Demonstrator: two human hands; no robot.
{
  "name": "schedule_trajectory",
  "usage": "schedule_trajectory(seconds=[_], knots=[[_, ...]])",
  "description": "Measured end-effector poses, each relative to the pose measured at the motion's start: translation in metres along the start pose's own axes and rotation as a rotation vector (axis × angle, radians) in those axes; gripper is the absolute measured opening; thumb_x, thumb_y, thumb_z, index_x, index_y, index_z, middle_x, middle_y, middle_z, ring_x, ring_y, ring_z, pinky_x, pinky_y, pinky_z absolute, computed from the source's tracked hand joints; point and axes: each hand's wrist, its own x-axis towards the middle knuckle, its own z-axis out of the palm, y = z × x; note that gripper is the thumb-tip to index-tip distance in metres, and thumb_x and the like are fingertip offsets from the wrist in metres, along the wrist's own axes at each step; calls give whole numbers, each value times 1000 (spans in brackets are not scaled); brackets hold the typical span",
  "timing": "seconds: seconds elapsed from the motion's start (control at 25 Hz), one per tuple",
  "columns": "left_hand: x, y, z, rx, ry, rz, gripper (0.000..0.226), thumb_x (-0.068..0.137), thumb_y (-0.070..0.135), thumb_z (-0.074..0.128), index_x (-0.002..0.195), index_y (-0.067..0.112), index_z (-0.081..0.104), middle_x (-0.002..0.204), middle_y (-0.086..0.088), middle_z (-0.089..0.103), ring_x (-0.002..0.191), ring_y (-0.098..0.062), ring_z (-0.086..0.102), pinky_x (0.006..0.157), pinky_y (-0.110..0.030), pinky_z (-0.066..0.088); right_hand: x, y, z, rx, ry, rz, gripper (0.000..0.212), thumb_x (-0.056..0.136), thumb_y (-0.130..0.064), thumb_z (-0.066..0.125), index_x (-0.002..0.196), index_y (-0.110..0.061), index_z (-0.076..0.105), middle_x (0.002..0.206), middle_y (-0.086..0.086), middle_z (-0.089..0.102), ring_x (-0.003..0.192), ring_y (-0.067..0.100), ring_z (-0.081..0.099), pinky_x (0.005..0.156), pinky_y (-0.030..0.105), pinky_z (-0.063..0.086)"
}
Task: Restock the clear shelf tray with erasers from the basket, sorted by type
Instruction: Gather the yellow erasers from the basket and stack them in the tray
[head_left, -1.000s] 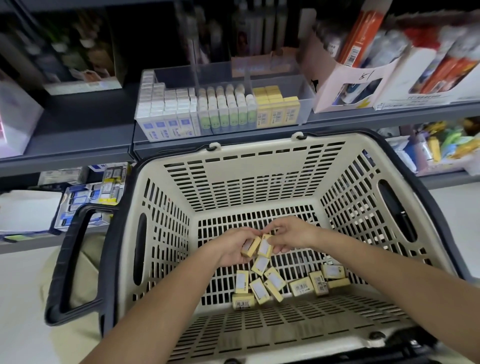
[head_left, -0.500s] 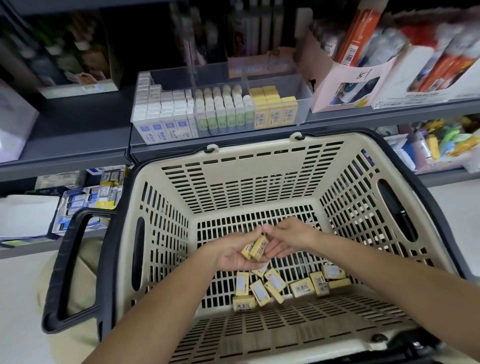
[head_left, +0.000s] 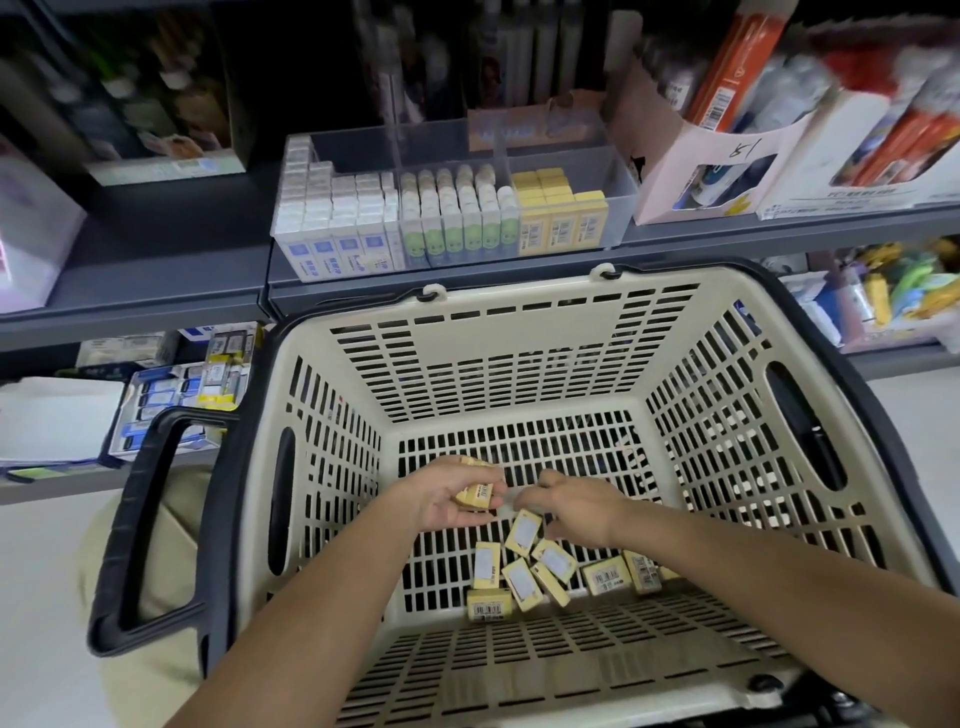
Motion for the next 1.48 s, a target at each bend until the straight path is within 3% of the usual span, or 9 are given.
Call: schedule_trajectory(seconds=[0.2, 0.44, 0.52, 0.68, 0.88, 1.04, 1.24, 1.36, 1.48], knots=[[2, -3, 7, 27, 0, 5, 27, 82, 8, 70, 106, 2, 60, 89, -12, 71, 80, -19, 69, 62, -28, 57, 2, 7, -1, 178, 73, 33, 20, 86, -20, 61, 104, -18, 55, 107, 0, 58, 96, 18, 56, 83, 32, 49], [4, -6, 11, 133, -20, 1, 29, 80, 7, 71, 107, 3, 60, 103, -12, 69, 95, -20, 66, 80, -31, 55, 4, 2, -7, 416, -7, 77, 21, 85, -13, 62, 105, -21, 61, 115, 2, 60, 103, 17, 58, 91, 29, 49], [2, -6, 12, 188, -25, -25, 38, 78, 7, 72, 114, 1, 59, 109, -13, 67, 97, -21, 66, 80, -33, 55, 2, 0, -18, 618, 14, 55, 18, 83, -7, 64, 89, -23, 58, 106, 4, 63, 91, 14, 63, 86, 30, 53], [-3, -3, 14, 76, -145, -97, 39, 77, 11, 73, 111, 0, 60, 103, -17, 66, 91, -25, 68, 72, -32, 58, -3, -1, -37, 855, 112, 21, 20, 81, 1, 65, 81, -18, 58, 85, -3, 57, 57, -11, 53, 55, 8, 43], [-1, 0, 12, -62, -132, -10, 32, 76, -2, 70, 106, 2, 59, 89, -13, 72, 85, -23, 69, 66, -29, 58, -2, 4, -39, 1100, 136, 120, 21, 83, -1, 63, 99, -13, 58, 94, 3, 62, 79, 11, 61, 69, 18, 51], [-3, 0, 13, -88, -220, -23, 39, 68, 8, 75, 105, 3, 62, 90, -11, 73, 87, -20, 70, 73, -30, 57, -1, 3, -38, 1113, 142, 107, 20, 81, 1, 65, 98, -10, 61, 97, 5, 62, 81, 10, 62, 69, 16, 53], [-3, -2, 9, -20, -190, -27, 42, 67, 5, 76, 106, 6, 61, 92, -10, 72, 88, -21, 69, 72, -31, 57, 0, 3, -30, 1060, 156, 190, 8, 83, -12, 67, 85, -14, 60, 78, 0, 63, 65, 6, 60, 61, 16, 51], [-2, -1, 0, -8, -114, -29, 39, 71, 0, 74, 107, 4, 58, 91, -14, 72, 87, -25, 70, 71, -34, 58, -4, 8, -13, 765, -63, 239, 7, 85, -18, 64, 91, -18, 60, 88, 0, 64, 76, 10, 62, 71, 21, 53], [-1, 1, -2, -14, -97, -18, 37, 73, 0, 74, 106, 5, 58, 92, -16, 73, 87, -25, 71, 64, -31, 58, -4, 4, 1, 403, -173, 140, 29, 82, -24, 68, 109, -21, 60, 101, -2, 57, 91, 13, 56, 78, 26, 46]])
